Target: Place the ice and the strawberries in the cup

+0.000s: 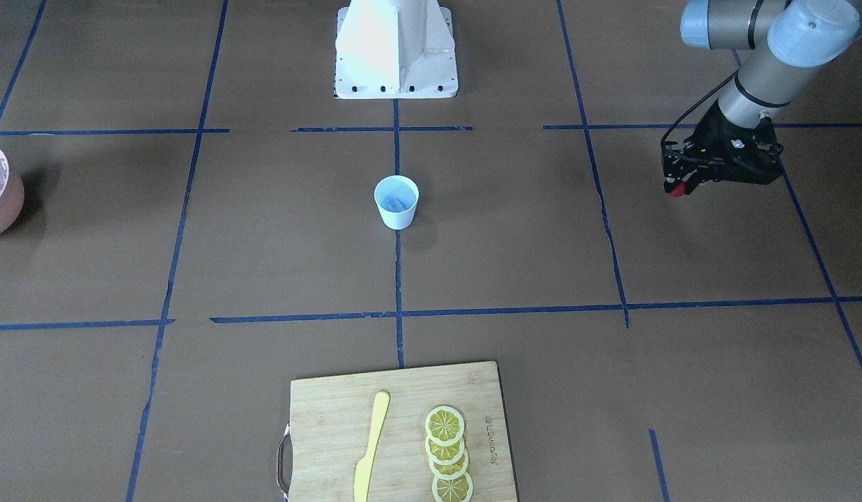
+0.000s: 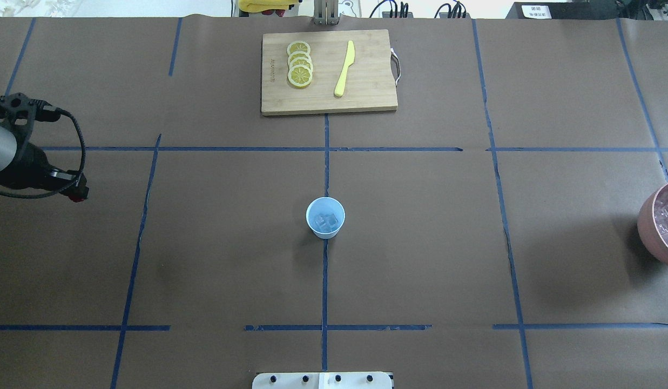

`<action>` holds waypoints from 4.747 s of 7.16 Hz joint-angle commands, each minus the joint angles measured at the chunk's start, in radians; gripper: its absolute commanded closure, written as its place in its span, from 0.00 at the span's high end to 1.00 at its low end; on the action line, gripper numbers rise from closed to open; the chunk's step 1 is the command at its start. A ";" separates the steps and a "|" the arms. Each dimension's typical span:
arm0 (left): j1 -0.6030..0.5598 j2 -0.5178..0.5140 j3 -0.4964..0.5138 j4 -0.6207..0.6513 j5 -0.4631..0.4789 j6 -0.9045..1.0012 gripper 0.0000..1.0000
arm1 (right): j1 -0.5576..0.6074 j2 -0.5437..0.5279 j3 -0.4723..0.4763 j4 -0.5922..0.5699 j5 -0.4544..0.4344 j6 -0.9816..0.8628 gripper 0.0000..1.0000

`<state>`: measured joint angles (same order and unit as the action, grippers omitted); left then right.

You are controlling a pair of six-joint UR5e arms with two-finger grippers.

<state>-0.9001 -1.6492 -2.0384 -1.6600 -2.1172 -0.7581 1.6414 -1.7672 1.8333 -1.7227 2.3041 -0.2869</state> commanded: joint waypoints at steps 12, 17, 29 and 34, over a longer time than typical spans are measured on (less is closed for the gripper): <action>0.429 -0.833 0.379 0.301 0.309 -0.684 0.53 | 0.000 0.005 -0.006 0.000 0.000 0.000 1.00; 0.422 -0.775 0.334 0.312 0.309 -0.539 1.00 | 0.000 0.003 -0.006 0.000 0.000 0.000 1.00; -0.638 0.069 0.285 0.302 -0.195 1.005 1.00 | -0.002 0.009 -0.005 0.000 0.000 0.000 1.00; -0.640 0.052 0.346 0.299 -0.196 1.008 1.00 | -0.002 0.009 -0.003 0.000 0.000 0.000 1.00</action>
<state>-1.5408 -1.5895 -1.6931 -1.3597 -2.3145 0.2470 1.6398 -1.7572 1.8291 -1.7227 2.3040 -0.2862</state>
